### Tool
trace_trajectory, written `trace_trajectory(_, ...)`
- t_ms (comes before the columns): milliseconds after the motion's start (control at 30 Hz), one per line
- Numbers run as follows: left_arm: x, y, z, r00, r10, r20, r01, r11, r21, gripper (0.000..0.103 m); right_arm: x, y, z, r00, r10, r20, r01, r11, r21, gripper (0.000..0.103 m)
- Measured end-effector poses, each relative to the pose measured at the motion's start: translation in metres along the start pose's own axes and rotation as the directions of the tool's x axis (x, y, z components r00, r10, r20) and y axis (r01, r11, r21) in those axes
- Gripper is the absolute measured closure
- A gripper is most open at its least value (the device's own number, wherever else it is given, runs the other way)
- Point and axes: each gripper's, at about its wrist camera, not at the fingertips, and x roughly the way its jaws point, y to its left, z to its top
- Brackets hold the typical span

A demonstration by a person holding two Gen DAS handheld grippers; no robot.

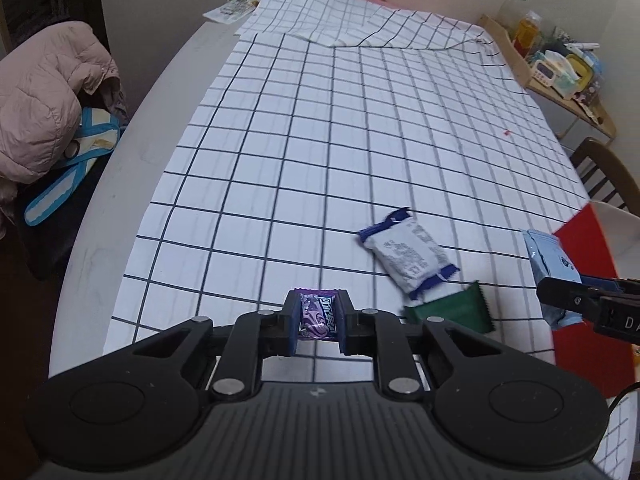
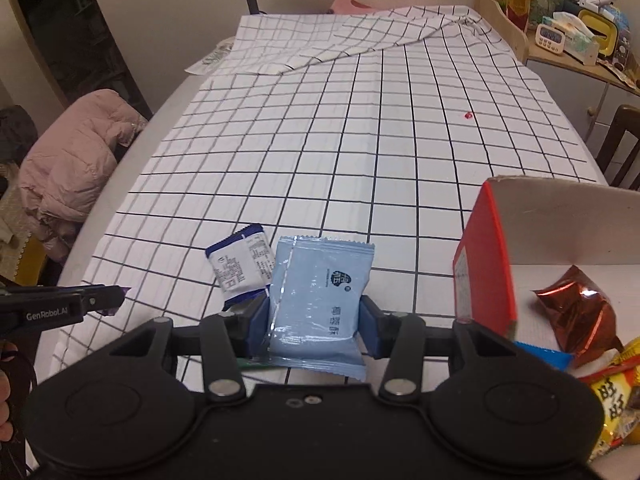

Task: Organize snacks
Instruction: 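Grasp the purple candy with left tool while right tool grasps the light-blue packet, then carry the purple candy and light-blue packet with both tools over the red box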

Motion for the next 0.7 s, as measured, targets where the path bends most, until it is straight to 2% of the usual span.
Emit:
trace_trajectory(300,-0.049,-0.052,-0.01,0.997,-0.07,0.036,0.068,0.997,0.048,0.086,-0.065,-0.023,-0.014,0.998,0.031,0.056,-0.032,1.0,0.002,0.057)
trace_trajectory(700,-0.077,-0.173,-0.023,0.98,-0.192,0.054,0.181,0.97,0.164,0.086,-0.134,-0.099,-0.037,0.992,-0.005,0.123,0.0,0.999,0.042,0.057)
